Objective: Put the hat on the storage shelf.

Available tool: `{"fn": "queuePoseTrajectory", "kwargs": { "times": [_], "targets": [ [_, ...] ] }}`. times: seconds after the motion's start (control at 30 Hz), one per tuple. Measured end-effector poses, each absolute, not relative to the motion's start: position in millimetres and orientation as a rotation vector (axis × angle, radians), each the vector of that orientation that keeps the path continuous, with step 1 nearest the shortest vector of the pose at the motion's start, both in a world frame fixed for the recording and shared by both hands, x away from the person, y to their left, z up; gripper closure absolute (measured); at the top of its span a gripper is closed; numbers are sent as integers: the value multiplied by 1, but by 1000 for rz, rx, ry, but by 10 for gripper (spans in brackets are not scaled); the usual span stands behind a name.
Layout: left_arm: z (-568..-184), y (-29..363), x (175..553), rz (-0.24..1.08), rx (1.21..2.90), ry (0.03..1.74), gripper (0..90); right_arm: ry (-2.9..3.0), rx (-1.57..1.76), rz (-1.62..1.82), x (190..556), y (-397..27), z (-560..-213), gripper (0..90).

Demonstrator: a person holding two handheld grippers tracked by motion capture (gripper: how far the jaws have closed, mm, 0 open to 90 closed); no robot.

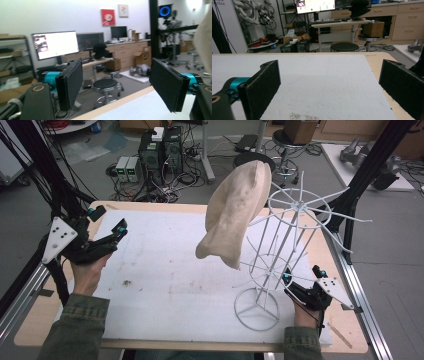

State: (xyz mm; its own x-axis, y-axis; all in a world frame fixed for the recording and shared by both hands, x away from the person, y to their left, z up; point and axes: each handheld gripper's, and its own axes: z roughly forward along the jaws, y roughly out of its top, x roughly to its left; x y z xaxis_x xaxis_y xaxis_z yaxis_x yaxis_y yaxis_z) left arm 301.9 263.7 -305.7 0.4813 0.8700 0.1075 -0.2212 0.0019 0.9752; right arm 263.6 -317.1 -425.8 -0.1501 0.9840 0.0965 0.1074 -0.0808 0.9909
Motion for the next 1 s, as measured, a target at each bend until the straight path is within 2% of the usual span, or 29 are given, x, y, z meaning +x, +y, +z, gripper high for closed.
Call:
{"fn": "queuePoseTrajectory", "kwargs": {
  "times": [0.57, 1.0],
  "targets": [
    [-377, 315, 276, 1049, 1258, 852, 273, 1352, 1280, 1340, 263, -316, -426, 29],
    [-401, 331, 260, 1095, 1219, 970, 254, 1356, 1279, 1336, 263, -316, -426, 29]
  ]
}}
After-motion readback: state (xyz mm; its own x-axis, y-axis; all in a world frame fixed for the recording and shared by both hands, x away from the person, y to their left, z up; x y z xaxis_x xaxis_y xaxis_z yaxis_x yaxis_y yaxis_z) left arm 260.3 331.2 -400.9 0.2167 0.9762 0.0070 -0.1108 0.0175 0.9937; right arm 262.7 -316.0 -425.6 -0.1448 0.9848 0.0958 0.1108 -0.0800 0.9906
